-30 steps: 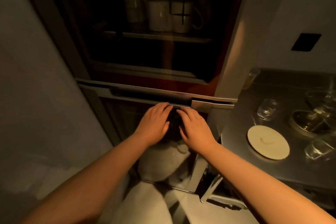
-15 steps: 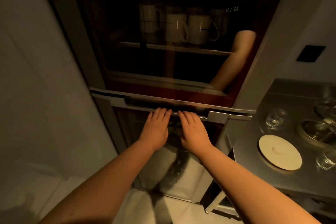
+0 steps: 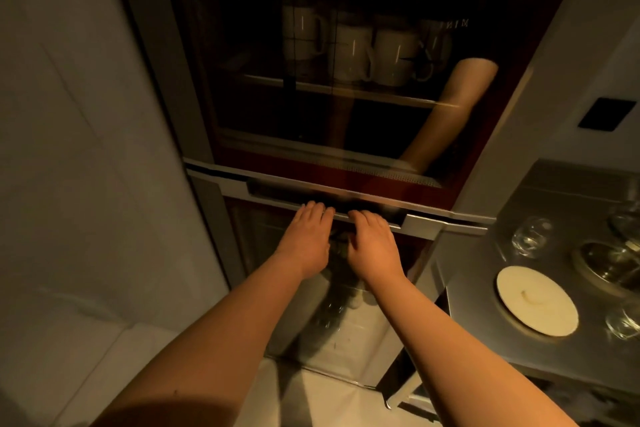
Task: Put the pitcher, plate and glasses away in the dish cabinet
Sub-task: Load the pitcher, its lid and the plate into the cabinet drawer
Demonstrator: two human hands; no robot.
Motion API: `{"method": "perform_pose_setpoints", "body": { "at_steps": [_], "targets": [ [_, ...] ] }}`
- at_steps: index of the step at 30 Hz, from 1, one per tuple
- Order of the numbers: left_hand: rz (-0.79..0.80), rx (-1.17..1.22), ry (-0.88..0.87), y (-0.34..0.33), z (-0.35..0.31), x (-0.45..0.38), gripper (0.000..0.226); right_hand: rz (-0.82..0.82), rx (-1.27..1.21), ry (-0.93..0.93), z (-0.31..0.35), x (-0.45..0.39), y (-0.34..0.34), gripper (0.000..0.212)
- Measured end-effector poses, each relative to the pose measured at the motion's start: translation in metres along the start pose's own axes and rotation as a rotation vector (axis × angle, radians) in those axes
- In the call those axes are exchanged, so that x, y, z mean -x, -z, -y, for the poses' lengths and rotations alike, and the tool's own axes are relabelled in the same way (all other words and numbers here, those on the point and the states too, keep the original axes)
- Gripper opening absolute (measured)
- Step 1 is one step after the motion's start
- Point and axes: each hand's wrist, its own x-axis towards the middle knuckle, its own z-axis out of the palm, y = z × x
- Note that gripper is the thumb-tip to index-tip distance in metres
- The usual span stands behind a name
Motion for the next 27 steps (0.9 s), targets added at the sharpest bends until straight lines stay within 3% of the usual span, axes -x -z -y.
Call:
{"method": "perform_pose_setpoints", "body": {
  "at_steps": [15, 22, 27],
  "targets": [
    [0.075, -0.046, 0.066, 0.006, -0.01, -0.003, 0.073, -0.015, -0.133, -0.062, -0.005, -0.007, 0.005, 0.036],
    [0.09, -0.06, 0.119, 0.009, 0.015, 0.001, 0.071, 0.098, 0.027, 0.037, 0.0, -0.005, 0.007, 0.054],
    [0.131, -0.094, 0.197, 0.006, 0.047, 0.002, 0.074, 0.225, 0.118, 0.236, 0.028, -0.02, -0.009, 0.069]
  ]
}}
